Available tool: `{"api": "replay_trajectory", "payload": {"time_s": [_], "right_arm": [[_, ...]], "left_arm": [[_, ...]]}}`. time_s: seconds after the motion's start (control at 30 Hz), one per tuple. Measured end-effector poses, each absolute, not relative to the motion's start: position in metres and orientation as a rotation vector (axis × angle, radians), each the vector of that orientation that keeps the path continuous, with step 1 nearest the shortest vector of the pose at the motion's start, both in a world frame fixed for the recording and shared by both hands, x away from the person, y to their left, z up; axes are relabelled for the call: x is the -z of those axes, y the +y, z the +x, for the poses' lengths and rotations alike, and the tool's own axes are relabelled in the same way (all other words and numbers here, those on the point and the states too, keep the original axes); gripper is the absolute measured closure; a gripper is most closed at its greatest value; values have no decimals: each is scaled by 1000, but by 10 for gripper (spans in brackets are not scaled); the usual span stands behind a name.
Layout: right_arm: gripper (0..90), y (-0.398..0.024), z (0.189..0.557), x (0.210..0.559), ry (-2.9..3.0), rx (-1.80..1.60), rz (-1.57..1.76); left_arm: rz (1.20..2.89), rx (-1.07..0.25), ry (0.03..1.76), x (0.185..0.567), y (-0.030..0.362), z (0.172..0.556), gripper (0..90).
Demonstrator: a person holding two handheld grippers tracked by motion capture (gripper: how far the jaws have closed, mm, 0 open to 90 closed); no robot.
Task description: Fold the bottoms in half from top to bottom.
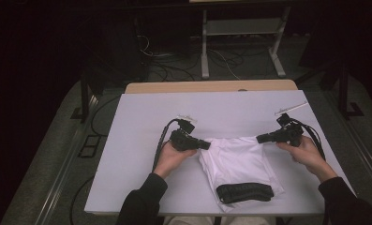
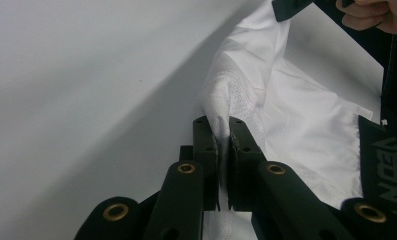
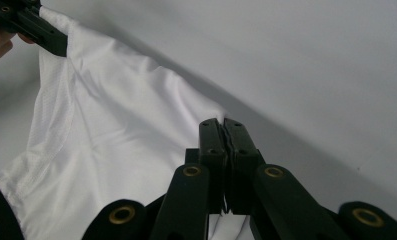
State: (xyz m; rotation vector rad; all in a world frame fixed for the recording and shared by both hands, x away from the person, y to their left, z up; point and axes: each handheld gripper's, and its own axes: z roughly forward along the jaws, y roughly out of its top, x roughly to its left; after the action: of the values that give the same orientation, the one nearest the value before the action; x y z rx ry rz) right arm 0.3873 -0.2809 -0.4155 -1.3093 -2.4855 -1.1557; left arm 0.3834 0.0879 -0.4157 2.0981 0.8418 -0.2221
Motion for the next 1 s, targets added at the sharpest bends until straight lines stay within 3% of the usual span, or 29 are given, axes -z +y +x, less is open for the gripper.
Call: {"api": "replay_trajectory", "payload": {"time_s": [1.0], "right_arm": [[862,-232,431,402,-2436,1253,-1365]], "left_arm": [[2198,169,889,394,132,448,841]]}}
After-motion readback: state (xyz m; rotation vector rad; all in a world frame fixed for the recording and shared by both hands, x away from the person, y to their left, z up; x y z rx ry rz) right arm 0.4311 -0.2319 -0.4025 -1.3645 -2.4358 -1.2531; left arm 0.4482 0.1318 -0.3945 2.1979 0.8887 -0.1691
